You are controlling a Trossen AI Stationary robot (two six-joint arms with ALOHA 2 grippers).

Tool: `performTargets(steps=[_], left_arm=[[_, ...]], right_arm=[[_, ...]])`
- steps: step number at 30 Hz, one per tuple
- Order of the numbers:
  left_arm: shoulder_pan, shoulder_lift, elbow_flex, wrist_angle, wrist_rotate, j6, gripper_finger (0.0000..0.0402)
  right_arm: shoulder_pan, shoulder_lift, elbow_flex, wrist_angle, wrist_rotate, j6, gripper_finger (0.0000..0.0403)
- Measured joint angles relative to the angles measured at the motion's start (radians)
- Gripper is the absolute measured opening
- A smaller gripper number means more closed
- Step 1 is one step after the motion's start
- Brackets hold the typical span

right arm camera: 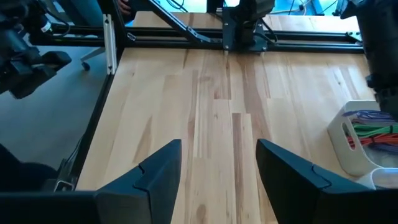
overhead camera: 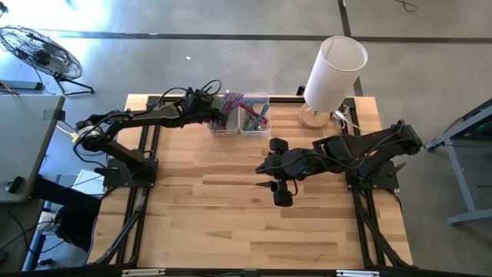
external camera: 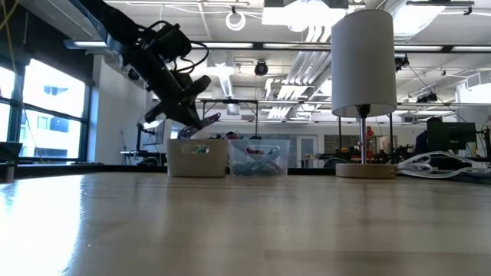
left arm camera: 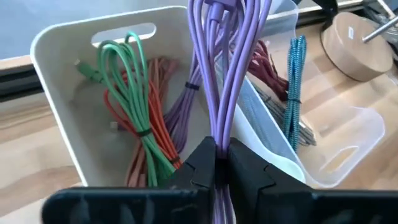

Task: Pick & Place USB Port
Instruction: Put the violet USB cable into the gray bin, then return to home position

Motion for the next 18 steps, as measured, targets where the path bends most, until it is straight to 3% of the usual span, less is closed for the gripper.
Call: performTargets(steps=[8,18], left_arm=[[0.000,0.000,0.000,-0.014,-0.052,0.004,0.0088],[0.000,-0.001,0.000,0.007,-0.018,0.055,0.0098]], right_arm=[[0.000,0.000,0.000,-0.002,-0.032,0.001,0.0199],[0.000,0.000,0.000,-0.002,-0.038,0.019,0.0199]])
